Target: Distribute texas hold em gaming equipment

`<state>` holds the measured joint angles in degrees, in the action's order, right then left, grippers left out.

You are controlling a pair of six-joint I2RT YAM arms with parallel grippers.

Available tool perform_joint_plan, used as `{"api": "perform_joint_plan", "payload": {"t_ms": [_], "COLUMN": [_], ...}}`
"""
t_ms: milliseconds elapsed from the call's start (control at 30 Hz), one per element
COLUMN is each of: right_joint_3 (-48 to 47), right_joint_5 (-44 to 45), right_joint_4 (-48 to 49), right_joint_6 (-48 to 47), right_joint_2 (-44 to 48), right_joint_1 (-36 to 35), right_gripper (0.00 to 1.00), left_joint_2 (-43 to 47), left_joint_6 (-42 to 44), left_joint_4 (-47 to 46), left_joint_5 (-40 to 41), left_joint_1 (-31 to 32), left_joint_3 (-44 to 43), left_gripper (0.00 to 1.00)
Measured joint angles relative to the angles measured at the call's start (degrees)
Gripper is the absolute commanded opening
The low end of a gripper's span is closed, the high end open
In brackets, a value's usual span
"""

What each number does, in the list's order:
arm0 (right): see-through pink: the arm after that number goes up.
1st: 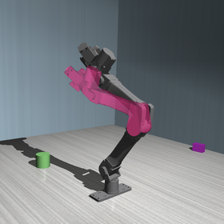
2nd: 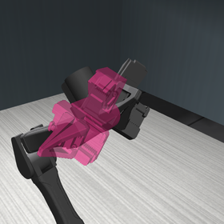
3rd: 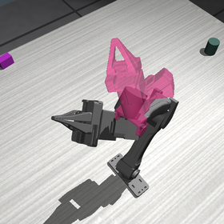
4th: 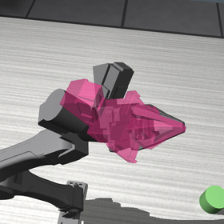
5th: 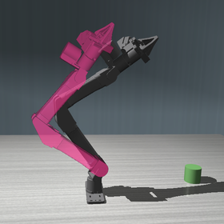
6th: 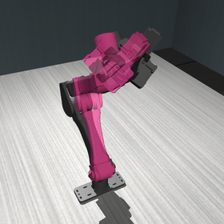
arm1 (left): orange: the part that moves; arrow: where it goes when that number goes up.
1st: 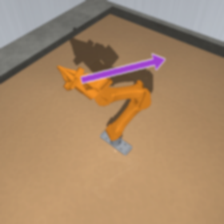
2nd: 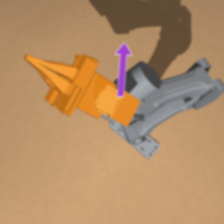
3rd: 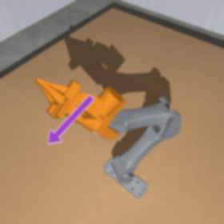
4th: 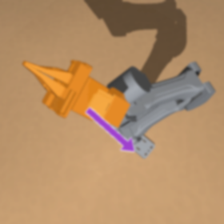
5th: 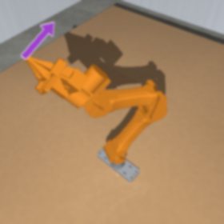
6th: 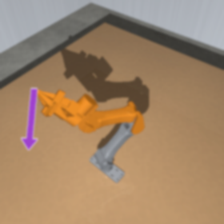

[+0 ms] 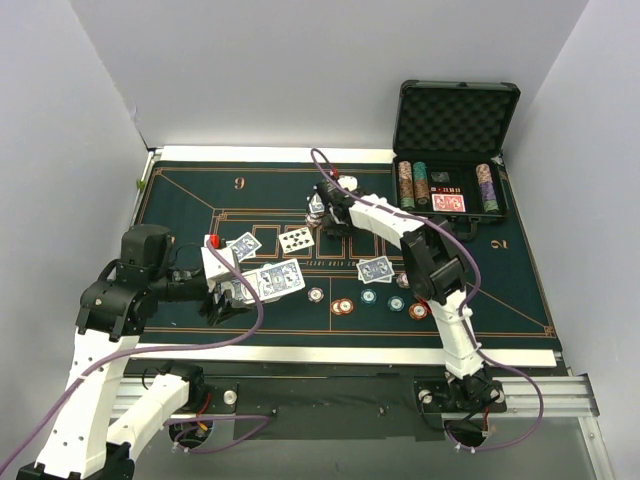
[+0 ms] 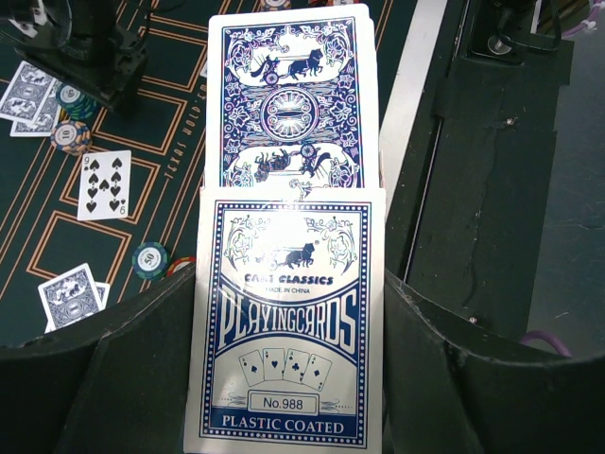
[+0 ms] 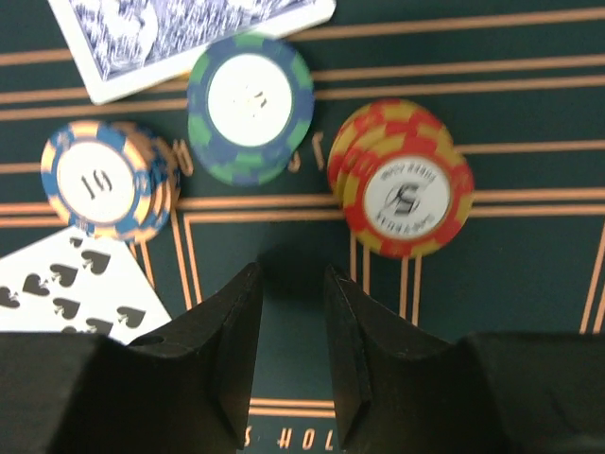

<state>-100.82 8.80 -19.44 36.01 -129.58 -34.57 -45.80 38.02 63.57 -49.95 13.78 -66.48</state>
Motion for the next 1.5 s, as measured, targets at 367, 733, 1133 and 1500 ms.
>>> {"api": "perform_joint_plan", "payload": {"t_ms": [367, 733, 1133, 1500], "right_joint_3": [-2.2, -14.2, -18.1, 12.7], "right_joint_5": [-0.6, -1.8, -2.3, -2.6], "right_joint_4": [0.4, -0.3, -0.1, 11.6], "right_joint_6": [0.9, 1.7, 1.6, 1.8], "right_joint_2": [-1.5, -8.9, -11.5, 6.7], "right_joint_1": [-4.7, -2.5, -1.9, -2.7], "right_gripper": [0.28, 0.29, 0.37, 0.53], "left_joint_2": [0.6, 1.0, 0.9, 1.2], "left_joint_6": [-0.3, -0.3, -0.3, -1.0], "left_joint_4": [-0.2, -0.3, -0.3, -0.8], "left_joint_5": [0.0, 0.1, 0.2, 0.1], "left_joint_1": [0.0, 0.0, 0.0, 0.0], "left_joint_3": [0.0, 0.0, 0.0, 0.2], "left_gripper": [0.30, 0.30, 0.30, 0.30]}}
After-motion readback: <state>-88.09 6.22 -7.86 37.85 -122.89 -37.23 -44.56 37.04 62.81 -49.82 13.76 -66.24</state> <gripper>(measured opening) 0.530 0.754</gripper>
